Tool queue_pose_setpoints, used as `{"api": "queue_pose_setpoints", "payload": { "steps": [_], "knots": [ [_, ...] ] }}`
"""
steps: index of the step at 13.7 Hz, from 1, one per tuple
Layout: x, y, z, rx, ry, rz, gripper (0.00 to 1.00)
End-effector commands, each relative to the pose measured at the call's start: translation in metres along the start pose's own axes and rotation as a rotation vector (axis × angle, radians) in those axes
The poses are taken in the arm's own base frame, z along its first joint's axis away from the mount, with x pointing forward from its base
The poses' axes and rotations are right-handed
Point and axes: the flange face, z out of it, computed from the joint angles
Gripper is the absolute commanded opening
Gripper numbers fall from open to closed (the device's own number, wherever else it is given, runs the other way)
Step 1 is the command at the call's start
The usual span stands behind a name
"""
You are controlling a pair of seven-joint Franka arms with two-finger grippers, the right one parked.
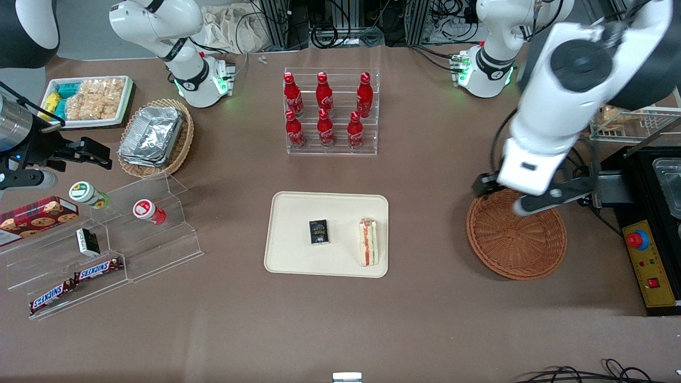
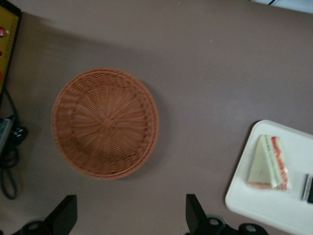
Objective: Place sandwich from basket to tray
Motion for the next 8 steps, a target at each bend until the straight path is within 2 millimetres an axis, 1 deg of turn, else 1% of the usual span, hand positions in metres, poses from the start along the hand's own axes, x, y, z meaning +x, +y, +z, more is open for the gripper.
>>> {"api": "queue_pose_setpoints", "payload": {
  "steps": [1, 3, 5, 6, 7, 8],
  "knots": [
    [0.014, -0.076, -0.008, -0.048, -0.047, 0.065, 1.0],
    [0.024, -0.114, -0.008, -0.053, -0.075, 0.115, 1.0],
    [0.04, -0.143, -0.011, -0.063, -0.066, 0.199, 1.0],
    [0.05, -0.153, -0.004, -0.068, -0.072, 0.204, 1.0],
    [0.056, -0.158, 0.0, -0.071, -0.073, 0.194, 1.0],
    [0.062, -0.158, 0.003, -0.076, -0.075, 0.19, 1.0]
  ]
}}
